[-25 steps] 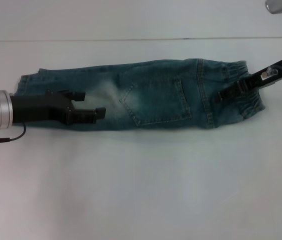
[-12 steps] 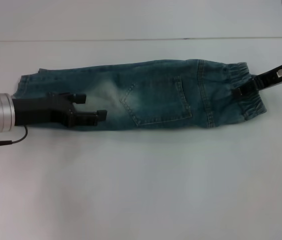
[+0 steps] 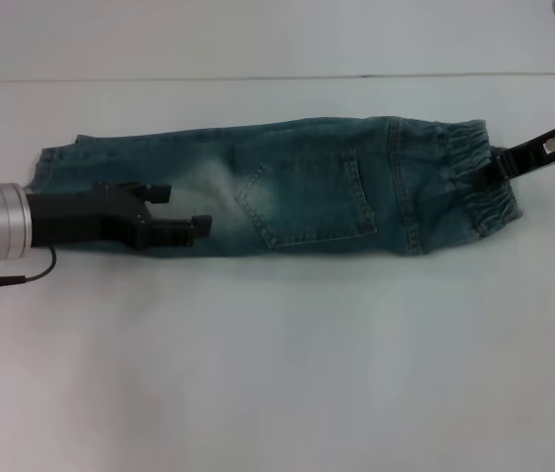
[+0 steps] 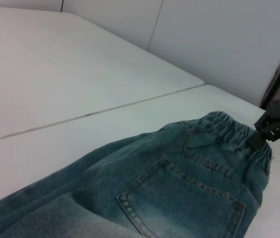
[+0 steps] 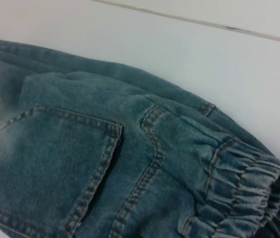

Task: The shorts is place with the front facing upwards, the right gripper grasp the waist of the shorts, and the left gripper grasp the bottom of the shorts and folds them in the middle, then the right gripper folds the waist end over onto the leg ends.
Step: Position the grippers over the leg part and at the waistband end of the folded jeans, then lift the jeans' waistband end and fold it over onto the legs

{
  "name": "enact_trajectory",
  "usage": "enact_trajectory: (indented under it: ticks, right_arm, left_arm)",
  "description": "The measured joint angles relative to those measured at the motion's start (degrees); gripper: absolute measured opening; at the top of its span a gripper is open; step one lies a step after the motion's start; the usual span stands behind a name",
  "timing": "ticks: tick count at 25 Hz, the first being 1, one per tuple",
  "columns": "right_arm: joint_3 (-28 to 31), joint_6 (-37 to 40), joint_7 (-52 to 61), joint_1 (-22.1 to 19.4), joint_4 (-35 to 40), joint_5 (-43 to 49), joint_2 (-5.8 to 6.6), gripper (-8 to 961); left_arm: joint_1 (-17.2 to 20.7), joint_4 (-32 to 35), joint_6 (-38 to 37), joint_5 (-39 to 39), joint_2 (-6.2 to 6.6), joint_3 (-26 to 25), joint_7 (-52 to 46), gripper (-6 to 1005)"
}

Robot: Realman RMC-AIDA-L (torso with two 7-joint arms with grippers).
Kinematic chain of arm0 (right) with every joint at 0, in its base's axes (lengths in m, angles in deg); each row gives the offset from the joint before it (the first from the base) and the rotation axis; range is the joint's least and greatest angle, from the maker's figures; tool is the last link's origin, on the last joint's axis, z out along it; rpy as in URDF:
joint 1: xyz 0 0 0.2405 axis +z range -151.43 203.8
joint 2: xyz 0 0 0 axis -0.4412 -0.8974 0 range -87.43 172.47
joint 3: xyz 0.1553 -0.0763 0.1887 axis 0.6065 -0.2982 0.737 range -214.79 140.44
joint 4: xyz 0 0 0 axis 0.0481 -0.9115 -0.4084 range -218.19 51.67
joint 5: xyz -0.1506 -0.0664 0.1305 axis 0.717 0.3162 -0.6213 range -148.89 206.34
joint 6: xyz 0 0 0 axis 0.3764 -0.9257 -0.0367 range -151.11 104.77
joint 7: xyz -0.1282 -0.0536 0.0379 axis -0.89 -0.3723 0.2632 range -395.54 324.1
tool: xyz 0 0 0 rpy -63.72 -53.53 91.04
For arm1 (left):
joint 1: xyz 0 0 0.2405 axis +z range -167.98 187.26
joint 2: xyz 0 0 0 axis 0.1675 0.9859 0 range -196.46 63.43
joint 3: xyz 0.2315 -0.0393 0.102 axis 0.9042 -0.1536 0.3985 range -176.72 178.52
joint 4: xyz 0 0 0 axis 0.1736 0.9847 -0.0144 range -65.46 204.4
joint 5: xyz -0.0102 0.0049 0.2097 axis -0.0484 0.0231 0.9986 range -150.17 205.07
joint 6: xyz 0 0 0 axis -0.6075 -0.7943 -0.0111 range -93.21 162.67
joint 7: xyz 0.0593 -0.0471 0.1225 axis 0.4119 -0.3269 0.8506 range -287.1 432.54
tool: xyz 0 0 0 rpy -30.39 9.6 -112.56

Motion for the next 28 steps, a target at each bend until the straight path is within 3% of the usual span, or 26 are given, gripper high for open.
enact_trajectory:
  ticks: [5, 8, 13, 14, 15, 16, 17, 21, 22, 23, 25, 26, 28]
  right_arm:
    - [0.0, 0.1, -0.1, 0.0, 0.0, -0.1, -0.06, 204]
    - [0.2, 0.4, -0.4, 0.0, 0.0, -0.1, -0.06, 70]
    - [3.7, 3.9, -1.7, -0.3, 1.6, -0.2, 0.26, 69]
    - [4.5, 5.1, -1.8, -0.6, 2.6, -0.3, 0.35, 69]
    - [5.6, 6.2, -1.9, -0.9, 3.7, -0.3, 0.54, 69]
    - [6.8, 8.0, -2.0, -1.3, 5.2, -0.3, 0.73, 68]
    - [7.5, 9.3, -2.0, -1.4, 6.2, -0.3, 0.88, 68]
    - [10.7, 15.2, -1.9, -2.0, 10.4, -0.3, 1.40, 69]
    - [11.8, 17.4, -1.7, -2.0, 11.7, -0.3, 1.50, 69]
    - [11.8, 17.4, -1.7, -2.0, 11.7, -0.3, 1.50, 70]
    - [12.7, 19.3, -1.5, -2.0, 12.7, -0.3, 1.54, 70]
    - [13.3, 20.2, -1.4, -2.0, 13.2, -0.3, 1.59, 70]
    - [14.6, 22.0, -1.4, -1.9, 14.1, -0.4, 1.63, 70]
  left_arm:
    - [0.0, -0.2, 0.4, 0.0, -0.06, 0.0, 0.0, 800]
    - [-0.1, -0.6, 1.2, -0.3, -0.19, -0.1, 0.1, 795]
    - [-0.3, -0.7, 3.1, -1.6, -1.62, -0.7, 1.9, 787]
    - [-0.4, -0.6, 4.2, -3.8, -3.50, -0.7, 6.1, 786]
    - [-0.4, -0.6, 4.2, -3.8, -3.50, -0.7, 6.1, 784]
    - [-0.5, -0.5, 5.2, -4.9, -4.45, -0.7, 8.7, 783]
    - [-0.9, -3.3, 9.4, -11.4, -5.85, 0.2, 17.4, 781]
    - [-2.7, -11.5, 13.4, -23.3, -5.85, 1.1, 32.2, 740]
    - [-4.2, -16.8, 16.2, -31.3, -5.89, 0.9, 42.2, 721]
    - [-4.2, -16.8, 16.2, -31.3, -5.89, 0.9, 42.2, 702]
    - [-6.8, -23.9, 20.1, -43.1, -5.94, 0.8, 56.6, 665]
    - [-6.8, -23.9, 20.1, -43.1, -5.94, 0.8, 56.6, 646]
    - [-8.6, -28.9, 21.8, -49.9, -5.95, 0.6, 69.4, 608]
